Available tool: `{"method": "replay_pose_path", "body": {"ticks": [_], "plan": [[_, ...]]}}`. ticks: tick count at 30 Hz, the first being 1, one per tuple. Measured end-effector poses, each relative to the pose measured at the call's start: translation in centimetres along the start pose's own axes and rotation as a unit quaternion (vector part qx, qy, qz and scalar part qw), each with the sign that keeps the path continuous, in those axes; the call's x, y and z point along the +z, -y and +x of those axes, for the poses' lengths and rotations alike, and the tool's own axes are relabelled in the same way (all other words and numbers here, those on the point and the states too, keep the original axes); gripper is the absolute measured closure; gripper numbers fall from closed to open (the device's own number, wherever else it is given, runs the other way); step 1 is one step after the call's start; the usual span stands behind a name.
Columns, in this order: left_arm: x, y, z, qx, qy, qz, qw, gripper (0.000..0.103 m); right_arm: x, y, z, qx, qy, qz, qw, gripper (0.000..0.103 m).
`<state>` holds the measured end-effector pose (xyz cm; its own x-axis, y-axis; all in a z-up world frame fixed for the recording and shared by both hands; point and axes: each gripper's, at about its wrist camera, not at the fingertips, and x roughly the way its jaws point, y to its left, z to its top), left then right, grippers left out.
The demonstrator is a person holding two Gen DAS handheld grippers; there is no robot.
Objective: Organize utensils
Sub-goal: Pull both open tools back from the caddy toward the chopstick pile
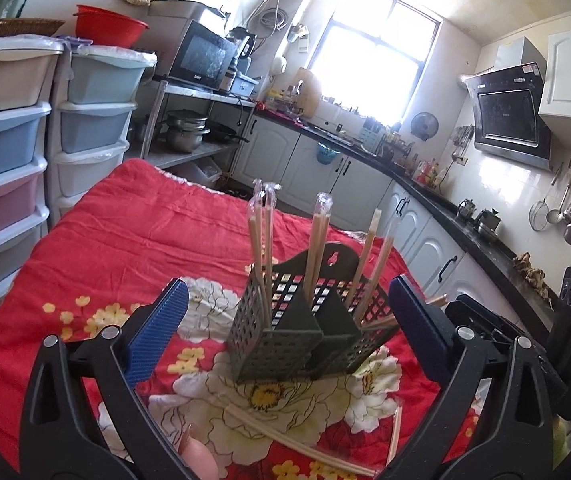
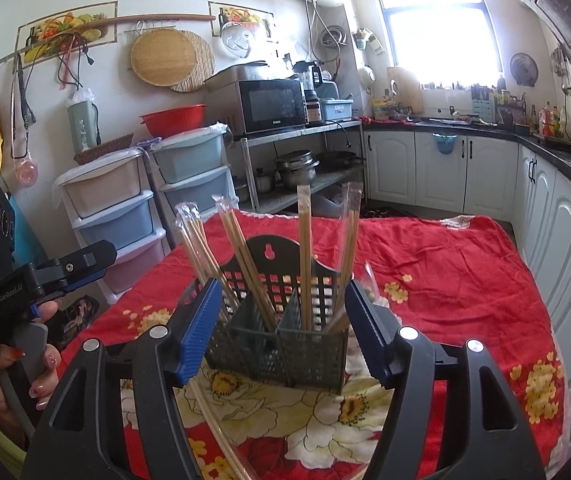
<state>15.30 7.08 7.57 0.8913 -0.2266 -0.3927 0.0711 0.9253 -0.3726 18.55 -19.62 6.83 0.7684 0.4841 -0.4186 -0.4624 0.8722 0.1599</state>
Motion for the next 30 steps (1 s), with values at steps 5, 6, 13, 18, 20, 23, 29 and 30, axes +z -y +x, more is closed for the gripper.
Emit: {"method": "replay_pose_path", "body": {"ticks": [5,6,13,18,20,23,29,30], "plan": [[-0.8,-0.5,0.1,0.004,-0.01,-0.003,0.9999,0.011,-0.8,0.1,-0.1,-0.001,-0.009,0.001,1.0,0.041],[-1.1,-0.6,0.2,0.007,-0.012,-0.003,0.9999,0.011,-0.9,0.1,-0.1,-0.003,-0.011,0.0,1.0,0.04],[-2.7,-1.2,0.6,0.014,-0.032,-0.01,0.9993,0.011,-2.6,0.3,0.3,-0.004,-0.033,0.003,0.999,0.04],[-4.1,-1.7,1.2,0.017,-0.054,-0.016,0.9983,0.011,-4.0,0.6,0.7,-0.005,-0.055,0.005,0.998,0.039],[-4.7,-2.0,1.4,0.017,-0.063,-0.021,0.9976,0.011,-4.4,0.7,0.8,-0.006,-0.062,0.005,0.998,0.039],[-5.6,-2.1,1.7,0.015,-0.08,-0.024,0.9964,0.011,-5.1,1.0,0.9,-0.008,-0.072,0.008,0.997,0.039],[-7.4,-2.6,2.6,0.01,-0.109,-0.041,0.9931,0.011,-6.6,1.5,1.2,-0.011,-0.096,0.014,0.995,0.039],[-7.6,-2.6,2.7,0.01,-0.113,-0.041,0.9927,0.011,-6.7,1.5,1.2,-0.012,-0.098,0.015,0.995,0.039]]}}
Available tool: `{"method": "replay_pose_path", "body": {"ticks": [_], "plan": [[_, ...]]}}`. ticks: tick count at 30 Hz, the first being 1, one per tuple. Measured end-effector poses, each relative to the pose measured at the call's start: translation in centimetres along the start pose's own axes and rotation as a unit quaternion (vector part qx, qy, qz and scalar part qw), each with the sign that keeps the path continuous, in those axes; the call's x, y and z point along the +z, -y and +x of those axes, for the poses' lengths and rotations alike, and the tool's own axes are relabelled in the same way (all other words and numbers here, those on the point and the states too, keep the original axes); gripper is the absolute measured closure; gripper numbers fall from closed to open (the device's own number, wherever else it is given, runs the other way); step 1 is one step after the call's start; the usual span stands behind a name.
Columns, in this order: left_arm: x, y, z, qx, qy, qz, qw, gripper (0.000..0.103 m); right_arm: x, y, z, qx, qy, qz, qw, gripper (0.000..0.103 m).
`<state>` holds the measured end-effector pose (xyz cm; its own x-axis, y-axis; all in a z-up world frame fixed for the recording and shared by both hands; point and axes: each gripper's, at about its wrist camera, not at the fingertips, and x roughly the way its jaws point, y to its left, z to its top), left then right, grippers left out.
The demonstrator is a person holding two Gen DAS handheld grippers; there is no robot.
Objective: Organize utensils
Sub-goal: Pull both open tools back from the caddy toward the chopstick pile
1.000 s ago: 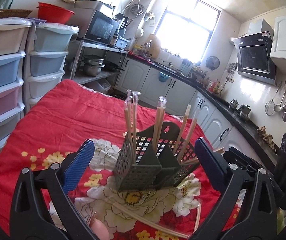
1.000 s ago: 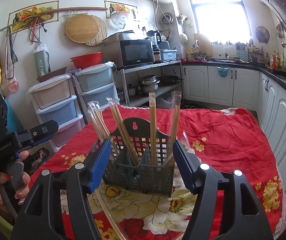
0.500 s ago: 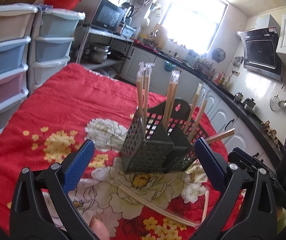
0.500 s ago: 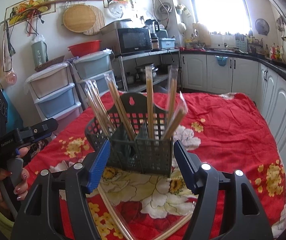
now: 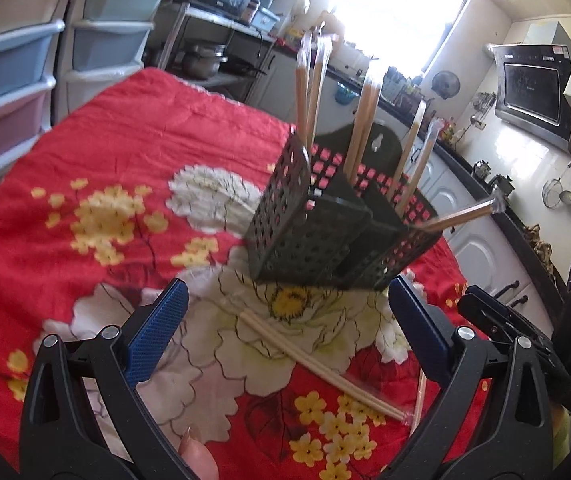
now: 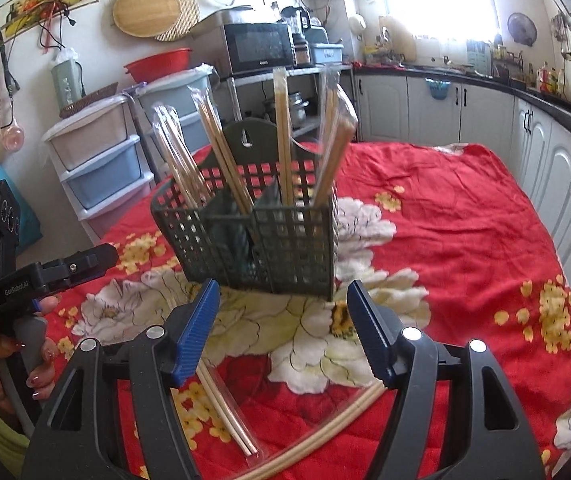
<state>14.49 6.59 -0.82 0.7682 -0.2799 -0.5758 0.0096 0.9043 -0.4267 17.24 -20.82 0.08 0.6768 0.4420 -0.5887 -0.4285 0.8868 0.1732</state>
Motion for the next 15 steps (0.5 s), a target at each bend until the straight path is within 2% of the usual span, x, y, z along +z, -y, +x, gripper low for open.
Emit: {"method": "replay_pose_path", "body": {"ticks": [6,13,15], "plan": [[-1.0,-0.5,1.3,-0.002,-0.03,-0.015,0.9994,0.011,-1.4,0.6,0.6,-0.006,-0.025,0.006,1.0,0.039],[-2.0,-1.2,3.0,-0.023,-0.068,-0.042,0.9965,0.011,-3.1,1.6,1.0,-0.017,-0.05,0.023,0.998,0.039],[-2.2,-1.3,3.3,-0.027,-0.075,-0.048,0.9956,0.018,-3.4,1.9,1.1,-0.018,-0.056,0.029,0.998,0.039]]}}
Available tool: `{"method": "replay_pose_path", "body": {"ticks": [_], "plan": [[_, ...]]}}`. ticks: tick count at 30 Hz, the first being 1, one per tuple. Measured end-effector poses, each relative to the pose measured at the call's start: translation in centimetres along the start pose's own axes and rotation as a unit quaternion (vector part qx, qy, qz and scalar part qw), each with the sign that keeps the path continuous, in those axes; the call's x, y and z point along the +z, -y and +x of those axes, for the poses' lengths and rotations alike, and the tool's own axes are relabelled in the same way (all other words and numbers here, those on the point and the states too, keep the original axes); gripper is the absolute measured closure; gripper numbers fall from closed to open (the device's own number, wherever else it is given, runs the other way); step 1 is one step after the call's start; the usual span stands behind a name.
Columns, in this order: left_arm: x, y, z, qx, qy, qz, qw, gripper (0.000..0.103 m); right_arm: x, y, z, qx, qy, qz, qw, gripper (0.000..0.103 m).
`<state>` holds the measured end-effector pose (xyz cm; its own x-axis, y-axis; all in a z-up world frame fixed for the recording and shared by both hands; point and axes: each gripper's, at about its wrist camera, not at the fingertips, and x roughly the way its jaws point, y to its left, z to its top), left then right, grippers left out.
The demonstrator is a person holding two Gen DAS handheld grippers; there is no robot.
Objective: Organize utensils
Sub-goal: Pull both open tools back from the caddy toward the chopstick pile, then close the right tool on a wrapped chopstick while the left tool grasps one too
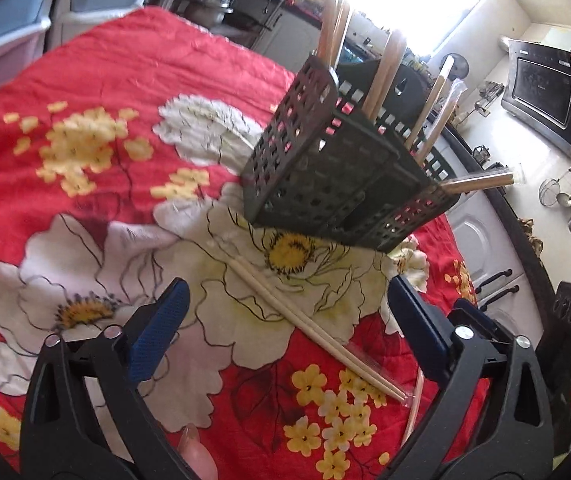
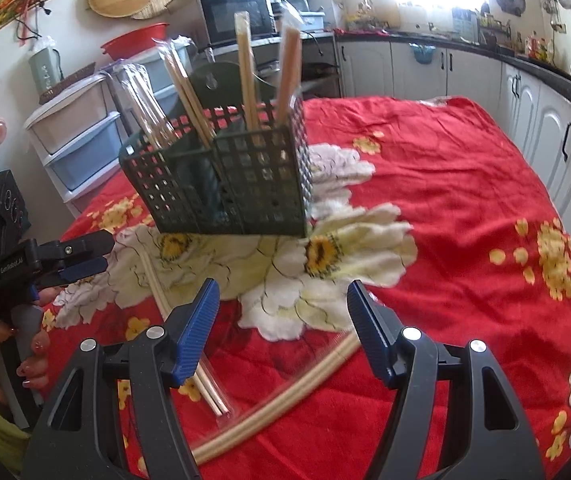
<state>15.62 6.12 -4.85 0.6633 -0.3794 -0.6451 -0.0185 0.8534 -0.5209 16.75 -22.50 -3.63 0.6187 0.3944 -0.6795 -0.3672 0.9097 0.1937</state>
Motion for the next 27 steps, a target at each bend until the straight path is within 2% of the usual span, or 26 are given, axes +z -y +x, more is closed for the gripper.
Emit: {"method": "replay_pose_path", "body": {"ticks": [5,9,14,21,22,24,25,27], "plan": [[-0.1,-0.4,1.4,-0.019,-0.024,-0.022,0.9993,0.034,-0.9,0.5,0.4,-0.005,-0.021,0.01,1.0,0.039],[0.1,-1.1,2.6,-0.025,-0.04,-0.047,0.9978,0.036,-1.4,1.0,0.7,-0.012,-0.036,0.019,0.999,0.039],[1.0,-1.9,3.4,-0.023,-0.04,-0.061,0.9971,0.04,-1.8,1.9,1.2,-0.02,-0.055,0.04,0.997,0.039],[1.7,-2.5,4.1,-0.012,-0.037,-0.057,0.9976,0.051,-1.9,3.4,3.1,-0.005,-0.09,0.078,0.993,0.04],[1.7,-2.6,4.2,-0.01,-0.036,-0.055,0.9978,0.052,-1.9,3.4,3.2,-0.006,-0.091,0.077,0.993,0.043],[1.7,-2.7,4.3,-0.005,-0.033,-0.051,0.9981,0.058,-1.9,3.5,3.4,-0.009,-0.093,0.078,0.993,0.059],[1.7,-2.7,4.3,-0.001,-0.032,-0.049,0.9983,0.06,-1.9,3.6,3.5,-0.009,-0.094,0.078,0.992,0.061],[1.7,-3.0,4.3,0.004,-0.031,-0.048,0.9984,0.069,-2.0,3.9,3.5,-0.01,-0.093,0.085,0.992,0.072]]}}
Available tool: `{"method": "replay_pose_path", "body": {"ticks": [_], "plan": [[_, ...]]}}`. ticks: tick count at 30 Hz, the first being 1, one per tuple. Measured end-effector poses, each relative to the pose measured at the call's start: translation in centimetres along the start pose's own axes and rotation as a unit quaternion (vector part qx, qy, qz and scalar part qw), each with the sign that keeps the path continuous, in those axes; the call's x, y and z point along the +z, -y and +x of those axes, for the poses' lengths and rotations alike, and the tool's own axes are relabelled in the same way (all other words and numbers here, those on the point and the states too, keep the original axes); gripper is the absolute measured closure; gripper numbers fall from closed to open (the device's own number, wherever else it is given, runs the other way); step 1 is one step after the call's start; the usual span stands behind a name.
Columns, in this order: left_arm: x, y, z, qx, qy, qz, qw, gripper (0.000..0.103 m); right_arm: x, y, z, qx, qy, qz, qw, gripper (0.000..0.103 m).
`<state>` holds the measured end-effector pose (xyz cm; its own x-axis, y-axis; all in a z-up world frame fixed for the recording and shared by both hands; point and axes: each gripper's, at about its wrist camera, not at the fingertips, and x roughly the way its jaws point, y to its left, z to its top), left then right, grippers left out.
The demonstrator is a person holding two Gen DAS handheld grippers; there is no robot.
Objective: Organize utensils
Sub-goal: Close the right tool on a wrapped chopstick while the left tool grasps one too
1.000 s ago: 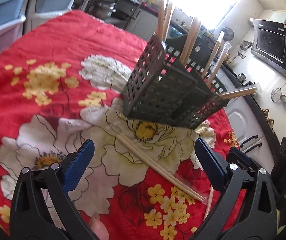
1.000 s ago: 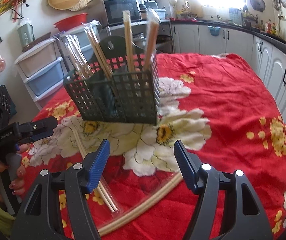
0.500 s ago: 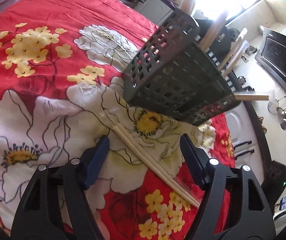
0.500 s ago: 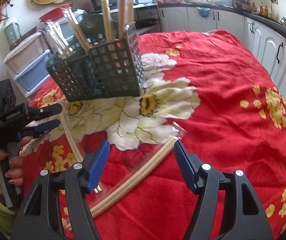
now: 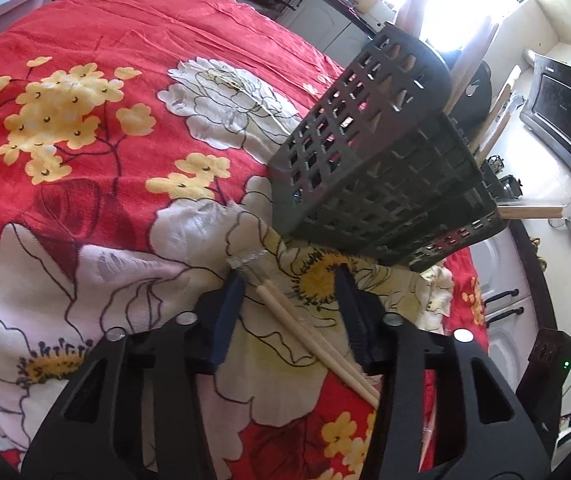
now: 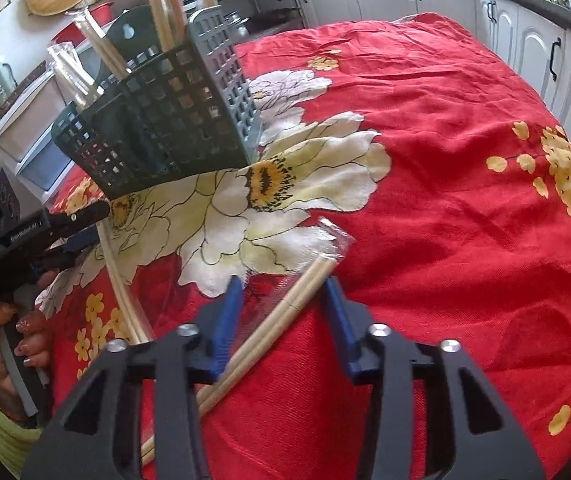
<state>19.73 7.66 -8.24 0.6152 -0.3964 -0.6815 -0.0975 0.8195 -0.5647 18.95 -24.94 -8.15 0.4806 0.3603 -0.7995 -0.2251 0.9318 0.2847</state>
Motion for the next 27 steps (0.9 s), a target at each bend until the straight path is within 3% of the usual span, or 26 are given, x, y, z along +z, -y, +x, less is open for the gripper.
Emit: {"method": "replay_pose_path", "body": {"ticks": [2,5,9,17,27], "plan": [[0.1,-0.3,0.1,0.006,0.0,-0.002,1.0,0.077,0.1,0.5,-0.1,0.008,0.0,0.012,1.0,0.084],[0.2,-1.1,0.1,0.011,-0.001,-0.008,0.9999,0.088,0.1,1.1,-0.2,0.023,0.002,0.028,0.999,0.087],[0.3,-1.5,0.0,0.005,-0.003,-0.015,0.9999,0.095,0.2,0.7,-0.7,0.039,0.007,0.031,0.999,0.09],[0.2,-2.2,-1.2,-0.024,0.0,-0.039,0.9989,0.098,0.8,-1.7,-2.2,0.074,0.029,-0.004,0.997,0.093],[-0.2,1.3,-6.1,-0.062,0.049,0.005,0.9969,0.099,2.1,-4.9,-4.4,0.102,0.063,-0.054,0.991,0.096]]}}
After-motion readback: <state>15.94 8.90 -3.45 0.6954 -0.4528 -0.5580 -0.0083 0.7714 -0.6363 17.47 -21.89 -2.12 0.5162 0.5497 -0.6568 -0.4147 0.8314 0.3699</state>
